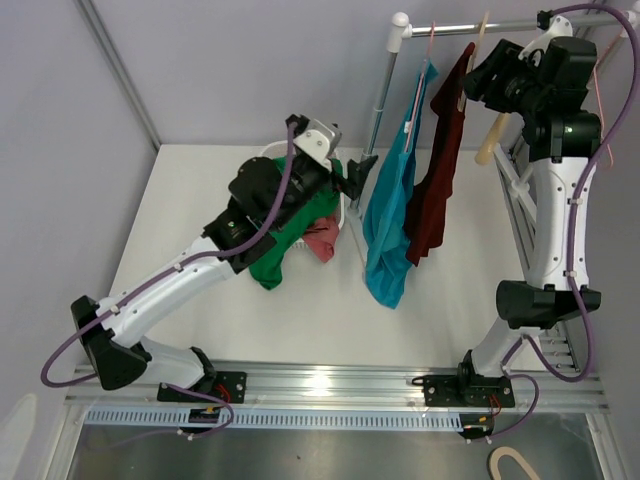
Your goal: Remove the t-shirt from the hanger
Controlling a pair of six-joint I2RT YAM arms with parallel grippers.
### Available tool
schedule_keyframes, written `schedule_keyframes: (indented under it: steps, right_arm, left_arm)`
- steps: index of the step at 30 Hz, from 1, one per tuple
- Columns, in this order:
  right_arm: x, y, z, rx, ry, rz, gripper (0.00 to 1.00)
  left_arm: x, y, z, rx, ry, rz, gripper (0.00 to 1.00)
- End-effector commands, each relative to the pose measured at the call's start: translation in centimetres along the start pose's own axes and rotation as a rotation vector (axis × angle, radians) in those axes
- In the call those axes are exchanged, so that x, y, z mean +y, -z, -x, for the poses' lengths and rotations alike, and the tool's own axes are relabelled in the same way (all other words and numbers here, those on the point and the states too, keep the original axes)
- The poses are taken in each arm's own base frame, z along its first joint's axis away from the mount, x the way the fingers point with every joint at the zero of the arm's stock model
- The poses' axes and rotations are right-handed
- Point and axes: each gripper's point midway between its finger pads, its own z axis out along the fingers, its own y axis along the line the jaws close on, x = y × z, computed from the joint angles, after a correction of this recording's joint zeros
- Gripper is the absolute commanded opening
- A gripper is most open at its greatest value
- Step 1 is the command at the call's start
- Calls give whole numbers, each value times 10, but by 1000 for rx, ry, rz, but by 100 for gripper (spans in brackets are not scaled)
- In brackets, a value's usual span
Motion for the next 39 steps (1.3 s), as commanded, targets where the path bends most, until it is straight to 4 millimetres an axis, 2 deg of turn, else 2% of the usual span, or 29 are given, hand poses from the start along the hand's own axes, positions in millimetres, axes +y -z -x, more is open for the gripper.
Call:
schedule_keyframes:
  steps: [1,3,5,7,9,10,12,17,28,35,39]
  right_arm:
    - [26,8,13,-41,16,55,57]
    - [36,2,8,-36,27,62,57]
    - [32,-6,5,-40,40,21,57]
    - [41,-8,1,-40,68,5,57]
    - [35,-15,-2,-42,87,-59,56]
    - [42,-17,-8,-32,101,-62,55]
    - [28,-23,-13,-31,116,-163,55]
    - [31,-27,-22,-19,141,-191,56]
    - [59,-3,-5,-91,176,-143,57]
    - [61,12,1,-115,200,-178,58]
    - [53,20,7,-136,206,-231,59]
  left_arm:
    - [-32,-5,-6,-10,-52,-84,99]
    - [-39,-9,-10,2,-56,-91,99]
    - [-47,-11,-10,0,-47,-106,99]
    - [-60,-10,-8,-7,-39,-136,100]
    - [-68,-8,-11,-7,-36,-154,100]
    - [-70,-8,-12,-6,-39,-156,99]
    - [-72,-9,-17,5,-44,-160,100]
    - [-70,-5,-17,0,-54,-153,100]
    - [-71,-4,-23,4,-55,-154,100]
    - [-73,-4,-25,1,-50,-161,100]
    - [-74,-4,-25,2,-51,-164,99]
